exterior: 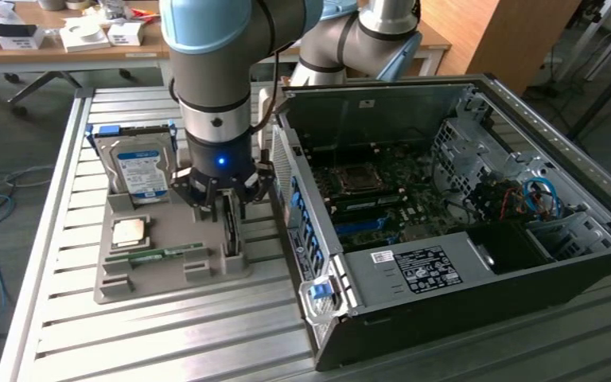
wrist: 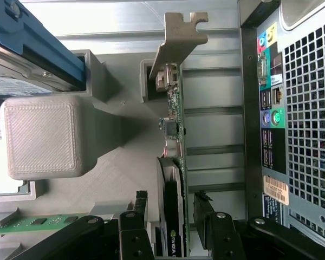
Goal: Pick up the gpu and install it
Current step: 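Pick up the gpu and move the gpu toward the slot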
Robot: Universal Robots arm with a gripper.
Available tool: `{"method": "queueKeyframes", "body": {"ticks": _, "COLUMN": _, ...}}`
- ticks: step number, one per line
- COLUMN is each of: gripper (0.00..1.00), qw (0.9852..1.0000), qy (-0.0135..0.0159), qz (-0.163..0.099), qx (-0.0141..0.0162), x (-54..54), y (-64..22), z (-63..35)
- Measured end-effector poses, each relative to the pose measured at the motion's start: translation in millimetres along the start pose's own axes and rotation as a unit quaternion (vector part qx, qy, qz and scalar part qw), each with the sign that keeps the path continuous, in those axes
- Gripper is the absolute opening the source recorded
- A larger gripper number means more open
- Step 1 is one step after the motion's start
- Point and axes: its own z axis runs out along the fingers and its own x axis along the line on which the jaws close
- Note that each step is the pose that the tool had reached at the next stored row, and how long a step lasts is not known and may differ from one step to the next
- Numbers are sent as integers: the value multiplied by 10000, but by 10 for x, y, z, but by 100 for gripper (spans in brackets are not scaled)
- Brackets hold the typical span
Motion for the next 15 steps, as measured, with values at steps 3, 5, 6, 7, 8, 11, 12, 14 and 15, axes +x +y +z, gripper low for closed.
{"method": "queueKeyframes", "body": {"ticks": 3, "gripper": 47, "qw": 10000, "qy": 0, "qz": 0, "qx": 0, "x": -10, "y": -1, "z": 0}}
{"method": "queueKeyframes", "body": {"ticks": 5, "gripper": 47, "qw": 10000, "qy": 1, "qz": 0, "qx": 0, "x": -15, "y": -1, "z": 0}}
{"method": "queueKeyframes", "body": {"ticks": 6, "gripper": 47, "qw": 10000, "qy": 1, "qz": 1, "qx": 1, "x": -15, "y": -1, "z": 0}}
{"method": "queueKeyframes", "body": {"ticks": 7, "gripper": 47, "qw": 10000, "qy": 1, "qz": 1, "qx": 1, "x": -15, "y": -1, "z": 0}}
{"method": "queueKeyframes", "body": {"ticks": 8, "gripper": 47, "qw": 10000, "qy": 0, "qz": 1, "qx": 0, "x": -15, "y": -1, "z": 0}}
{"method": "queueKeyframes", "body": {"ticks": 11, "gripper": 47, "qw": 10000, "qy": 0, "qz": -1, "qx": 0, "x": -8, "y": -2, "z": 0}}
{"method": "queueKeyframes", "body": {"ticks": 12, "gripper": 47, "qw": 10000, "qy": 0, "qz": 0, "qx": 0, "x": -6, "y": -2, "z": 0}}
{"method": "queueKeyframes", "body": {"ticks": 14, "gripper": 47, "qw": 10000, "qy": 1, "qz": 0, "qx": 0, "x": -4, "y": -2, "z": 0}}
{"method": "queueKeyframes", "body": {"ticks": 15, "gripper": 47, "qw": 10000, "qy": 0, "qz": 0, "qx": 1, "x": -4, "y": -3, "z": 0}}
